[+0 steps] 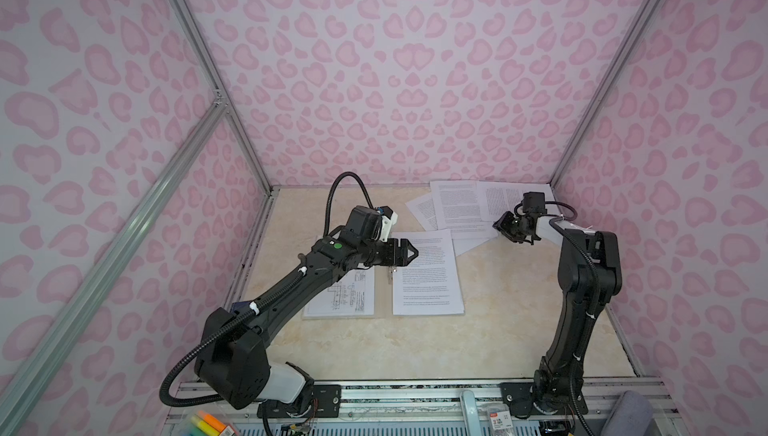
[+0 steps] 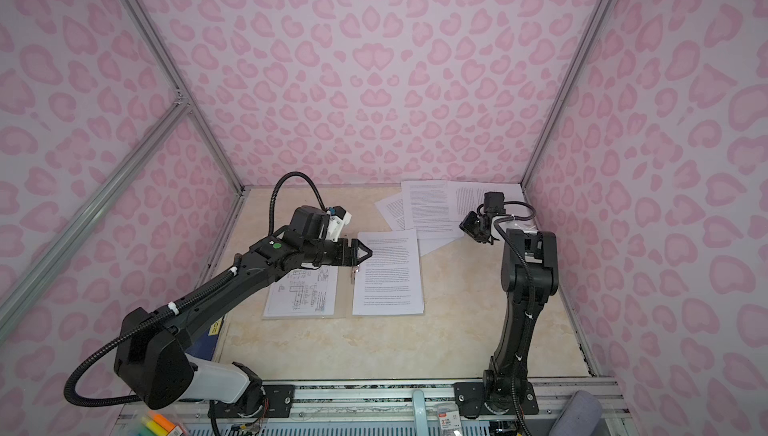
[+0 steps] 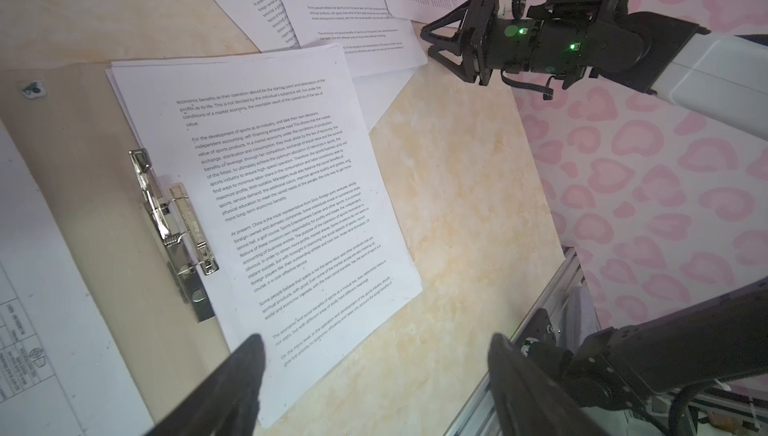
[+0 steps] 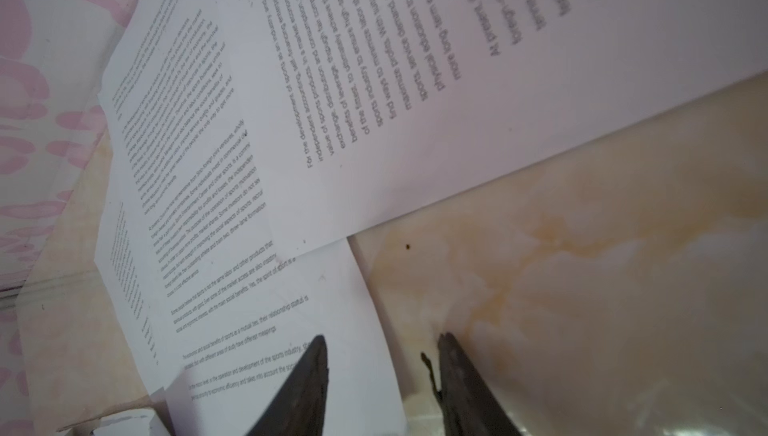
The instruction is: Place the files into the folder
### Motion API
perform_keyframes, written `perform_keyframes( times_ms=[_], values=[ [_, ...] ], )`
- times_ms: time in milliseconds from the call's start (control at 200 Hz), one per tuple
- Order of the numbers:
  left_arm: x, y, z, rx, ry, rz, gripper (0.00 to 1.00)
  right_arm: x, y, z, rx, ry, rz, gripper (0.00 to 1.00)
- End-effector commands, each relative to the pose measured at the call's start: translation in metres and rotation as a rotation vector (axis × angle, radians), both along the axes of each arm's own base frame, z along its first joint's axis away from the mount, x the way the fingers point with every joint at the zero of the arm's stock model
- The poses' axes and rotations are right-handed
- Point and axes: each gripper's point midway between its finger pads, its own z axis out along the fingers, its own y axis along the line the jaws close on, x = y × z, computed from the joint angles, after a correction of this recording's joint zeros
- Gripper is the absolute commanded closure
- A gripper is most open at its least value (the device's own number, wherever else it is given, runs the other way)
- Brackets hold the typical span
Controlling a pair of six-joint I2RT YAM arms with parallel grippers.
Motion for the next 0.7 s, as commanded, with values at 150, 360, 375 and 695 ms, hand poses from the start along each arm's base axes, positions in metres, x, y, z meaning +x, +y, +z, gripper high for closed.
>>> perform_keyframes(
  times_ms=[150, 360, 375, 695],
  values=[
    [0.003, -0.002, 0.005, -0.011, -0.02, 0.001, 0.15, -0.011, 0.013, -0.009, 0.087, 0.051, -0.004, 0.65],
    [0.002, 0.001, 0.004, -0.004, -0.02, 0.008, 0.15, -0.022, 0.011, -0.013, 0.094, 0.096, -0.03, 0.66],
    [0.001, 0.001, 0.003, -0.003, -0.02, 0.009, 0.15, -0.023, 0.011, -0.014, 0.095, 0.097, -0.031, 0.66],
    [-0.001, 0.004, -0.002, 0.007, -0.015, 0.013, 0.15, -0.026, 0.013, -0.018, 0.121, 0.096, -0.039, 0.76]
  ],
)
